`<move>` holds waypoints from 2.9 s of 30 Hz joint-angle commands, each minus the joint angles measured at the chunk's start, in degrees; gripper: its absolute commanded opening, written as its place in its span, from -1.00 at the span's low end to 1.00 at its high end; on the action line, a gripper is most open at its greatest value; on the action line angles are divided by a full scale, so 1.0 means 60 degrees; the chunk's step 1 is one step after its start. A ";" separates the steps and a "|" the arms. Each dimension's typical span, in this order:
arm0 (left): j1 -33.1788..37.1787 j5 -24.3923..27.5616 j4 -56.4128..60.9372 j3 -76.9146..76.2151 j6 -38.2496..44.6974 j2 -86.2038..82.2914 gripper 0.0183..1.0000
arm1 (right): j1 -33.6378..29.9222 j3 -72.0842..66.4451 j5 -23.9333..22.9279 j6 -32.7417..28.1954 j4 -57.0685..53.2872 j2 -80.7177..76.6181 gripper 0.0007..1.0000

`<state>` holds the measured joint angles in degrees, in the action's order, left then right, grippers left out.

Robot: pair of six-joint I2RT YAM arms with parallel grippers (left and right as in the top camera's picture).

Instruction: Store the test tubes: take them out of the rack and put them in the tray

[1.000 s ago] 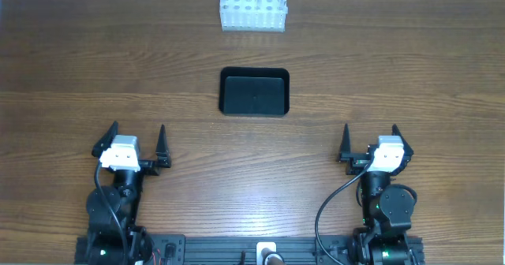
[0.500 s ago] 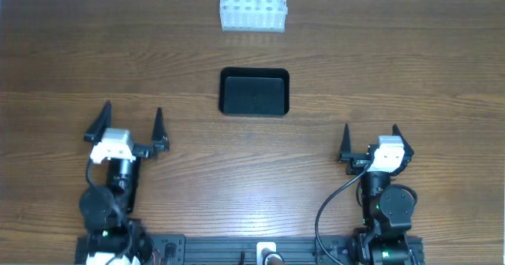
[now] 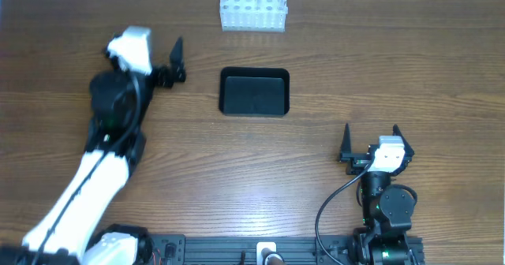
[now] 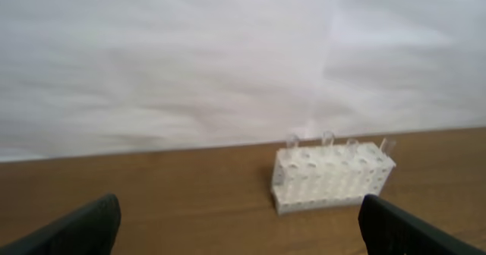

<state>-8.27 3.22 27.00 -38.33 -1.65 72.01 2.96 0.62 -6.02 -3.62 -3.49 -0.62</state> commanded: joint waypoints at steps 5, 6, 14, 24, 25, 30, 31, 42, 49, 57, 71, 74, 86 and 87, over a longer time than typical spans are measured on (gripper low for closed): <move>-0.0831 0.0091 -0.1249 -0.4233 -0.0124 0.4506 1.00 | -0.0051 -0.0055 -0.0080 0.0022 -0.0025 0.0055 0.99; -0.0860 0.0091 -0.1373 -0.4484 -0.0124 0.4747 1.00 | -0.0051 -0.0055 -0.0080 0.0022 -0.0025 0.0055 0.99; -0.1086 0.0095 -0.2696 -0.7504 -0.0124 0.7439 1.00 | -0.0051 -0.0055 -0.0080 0.0022 -0.0025 0.0055 0.99; -0.1388 -0.0127 -0.2980 -0.9515 -0.0127 0.9351 0.98 | -0.0051 -0.0055 -0.0080 0.0022 -0.0025 0.0055 0.99; -0.1421 -0.0244 -0.2980 -0.9646 -0.0127 0.9500 1.00 | -0.0051 -0.0055 -0.0080 0.0022 -0.0025 0.0055 0.99; -0.1472 -0.0834 -0.2987 -0.9923 -0.0481 0.9847 0.96 | -0.0051 -0.0055 -0.0080 0.0022 -0.0025 0.0055 0.98; -0.1472 -0.0936 -0.3009 -0.9923 -0.0561 0.9876 0.96 | -0.0051 -0.0055 -0.0084 0.0022 -0.0025 0.0055 0.99; -0.1472 -0.1213 -0.3045 -0.9923 -0.0557 0.9890 0.92 | -0.0051 -0.0055 -0.0080 0.0022 -0.0025 0.0055 0.98; -0.1483 -0.1271 -0.2907 -0.9923 -0.0557 1.0102 0.45 | -0.0051 -0.0055 -0.0080 0.0022 -0.0025 0.0055 0.99; -0.1588 -0.1271 -0.2823 -0.9927 -0.0554 1.0255 0.17 | -0.0051 -0.0055 -0.0080 0.0022 -0.0025 0.0055 0.98; -0.1588 -0.1271 -0.2575 -0.9930 -0.0557 1.0262 -0.23 | -0.0051 -0.0055 -0.0084 0.0022 -0.0025 0.0055 0.99; -0.1588 -0.1271 -0.2575 -0.9930 -0.0557 1.0262 -0.33 | -0.0051 -0.0055 -0.0080 0.0022 -0.0025 0.0055 0.99; -0.1650 -0.1268 -0.2572 -0.9930 -0.0557 1.0269 -0.68 | -0.0051 -0.0055 -0.0084 0.0022 -0.0025 0.0055 0.99; -0.1650 -0.1268 -0.2572 -0.9930 -0.0557 1.0269 -0.70 | -0.0051 -0.0055 -0.0080 0.0022 -0.0025 0.0055 0.99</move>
<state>-17.96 -3.70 11.35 -96.55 -4.99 132.66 2.96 0.62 -6.02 -3.64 -3.49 -0.62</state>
